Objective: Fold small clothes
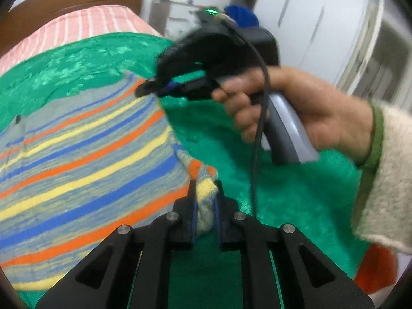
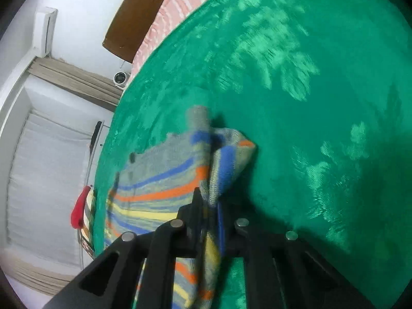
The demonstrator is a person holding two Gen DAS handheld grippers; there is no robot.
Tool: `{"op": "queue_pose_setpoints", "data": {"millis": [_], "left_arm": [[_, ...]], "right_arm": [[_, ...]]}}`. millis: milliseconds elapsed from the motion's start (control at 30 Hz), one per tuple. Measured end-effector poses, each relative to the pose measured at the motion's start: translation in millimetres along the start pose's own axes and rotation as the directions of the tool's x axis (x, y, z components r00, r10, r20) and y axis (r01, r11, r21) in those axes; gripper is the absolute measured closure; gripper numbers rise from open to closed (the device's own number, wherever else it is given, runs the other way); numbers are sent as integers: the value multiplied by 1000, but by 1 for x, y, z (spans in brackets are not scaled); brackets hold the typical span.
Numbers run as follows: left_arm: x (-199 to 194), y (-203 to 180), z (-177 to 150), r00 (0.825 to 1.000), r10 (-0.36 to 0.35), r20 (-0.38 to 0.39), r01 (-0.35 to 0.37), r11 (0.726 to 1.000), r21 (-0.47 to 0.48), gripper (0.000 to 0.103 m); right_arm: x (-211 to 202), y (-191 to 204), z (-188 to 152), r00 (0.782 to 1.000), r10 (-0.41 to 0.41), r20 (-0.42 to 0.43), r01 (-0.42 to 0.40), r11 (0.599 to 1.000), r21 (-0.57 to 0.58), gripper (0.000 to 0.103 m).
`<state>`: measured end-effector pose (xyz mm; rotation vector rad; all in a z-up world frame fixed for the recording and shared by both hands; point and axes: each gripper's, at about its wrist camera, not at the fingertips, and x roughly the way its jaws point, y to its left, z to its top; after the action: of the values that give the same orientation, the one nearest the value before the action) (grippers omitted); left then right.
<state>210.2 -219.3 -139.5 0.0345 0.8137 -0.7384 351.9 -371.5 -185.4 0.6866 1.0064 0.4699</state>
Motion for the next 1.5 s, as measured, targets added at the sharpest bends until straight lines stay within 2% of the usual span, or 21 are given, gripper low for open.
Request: {"op": "queue_pose_setpoints", "data": {"millis": [133,267,400,500,667,733,767,800,867,900,967,1000,1067,1133,1200,1233,1267,1333,1367,1433,1500], "left_arm": [[-63,37,-1,993,-8,119,25,989,-146,94],[-126,92,-25,981,61,184,0,949,-314,95],[-171,139,-62,967,180,180,-88,900,-426,95],[-189,167,-90,958,242,157,-134,855,-501,95],[-199,200,-113,943,315,110,-197,791,-579,95],[-198,211,-116,944,319,78,-213,775,-595,94],[-197,214,-119,943,329,47,-237,764,-600,89],[-196,216,-121,937,349,16,-269,752,-602,84],[-206,219,-128,923,385,-3,-305,728,-614,53],[-207,221,-125,923,385,11,-295,724,-623,47],[-217,217,-125,922,383,51,-269,731,-628,36],[-216,221,-123,922,384,60,-265,734,-626,34],[-216,217,-115,922,380,76,-259,749,-610,26],[-206,219,-106,917,394,56,-288,755,-589,24],[-185,236,-95,909,417,4,-341,748,-570,28],[-177,239,-94,896,441,-45,-387,729,-565,47],[-168,249,-96,885,454,-100,-426,703,-569,62],[-167,263,-106,903,416,-109,-389,683,-618,62],[-169,263,-108,903,416,-105,-386,682,-621,61],[-176,257,-105,893,434,-118,-414,692,-591,52],[-186,252,-98,880,464,-108,-434,688,-582,48]], "right_arm": [[-16,58,0,999,-25,21,28,992,-127,93],[10,126,9,1000,22,-2,-22,976,-218,93],[70,205,3,996,56,-68,-74,947,-311,93],[125,253,-6,991,40,-128,-84,928,-363,93],[200,292,-29,983,-5,-184,-69,917,-392,93],[221,298,-37,981,-26,-191,-54,915,-401,93],[228,299,-41,981,-37,-193,-45,914,-402,92],[234,297,-43,979,-24,-202,-57,920,-388,84],[239,294,-46,979,36,-200,-102,938,-331,62],[237,292,-47,979,62,-196,-122,943,-309,51],[218,286,-47,982,98,-159,-143,943,-301,50],[203,283,-46,983,116,-138,-154,940,-305,50],[172,279,-47,987,112,-111,-144,928,-345,50],[144,278,-54,993,71,-89,-103,898,-429,50],[115,276,-74,996,30,-80,-68,843,-533,50],[106,275,-84,996,24,-90,-71,824,-562,50],[99,272,-97,994,23,-110,-84,806,-587,50],[93,256,-126,985,28,-167,-125,789,-602,50],[99,242,-142,977,-7,-211,-125,790,-601,51],[114,219,-165,957,-145,-251,-49,772,-634,57],[107,213,-175,963,-174,-206,-12,735,-678,58]]}}
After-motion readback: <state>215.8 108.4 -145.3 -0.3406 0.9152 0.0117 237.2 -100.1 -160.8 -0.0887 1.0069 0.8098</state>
